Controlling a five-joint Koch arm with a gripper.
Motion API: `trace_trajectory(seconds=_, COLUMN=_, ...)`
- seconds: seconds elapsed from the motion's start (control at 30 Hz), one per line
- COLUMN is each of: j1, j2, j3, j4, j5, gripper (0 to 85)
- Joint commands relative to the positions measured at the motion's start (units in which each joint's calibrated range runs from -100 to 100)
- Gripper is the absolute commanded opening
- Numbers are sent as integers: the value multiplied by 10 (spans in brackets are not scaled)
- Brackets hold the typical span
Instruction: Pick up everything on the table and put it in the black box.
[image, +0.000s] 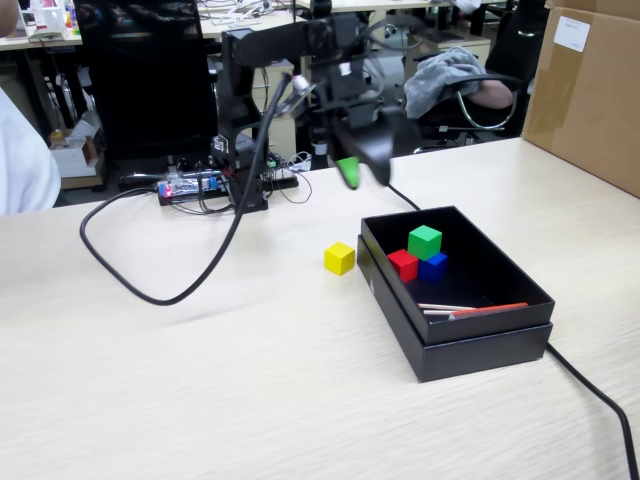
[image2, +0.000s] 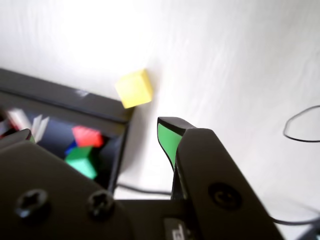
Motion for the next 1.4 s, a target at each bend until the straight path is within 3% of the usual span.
trace_trajectory(seconds=0.0, j1=-7, j2=-102, j3=-46, j4=2, j5=-14, gripper=491)
trace_trajectory(seconds=0.17, j1=-11, j2=-46, j3=-116, j4=18, j5=-16, gripper=497)
trace_trajectory(seconds=0.7, j1=-10, j2=246, j3=18, j4=28, j5=-10, gripper=491)
trace_trajectory(seconds=1.37, j1=4, j2=338, j3=-19, j4=28, j5=5, gripper=475)
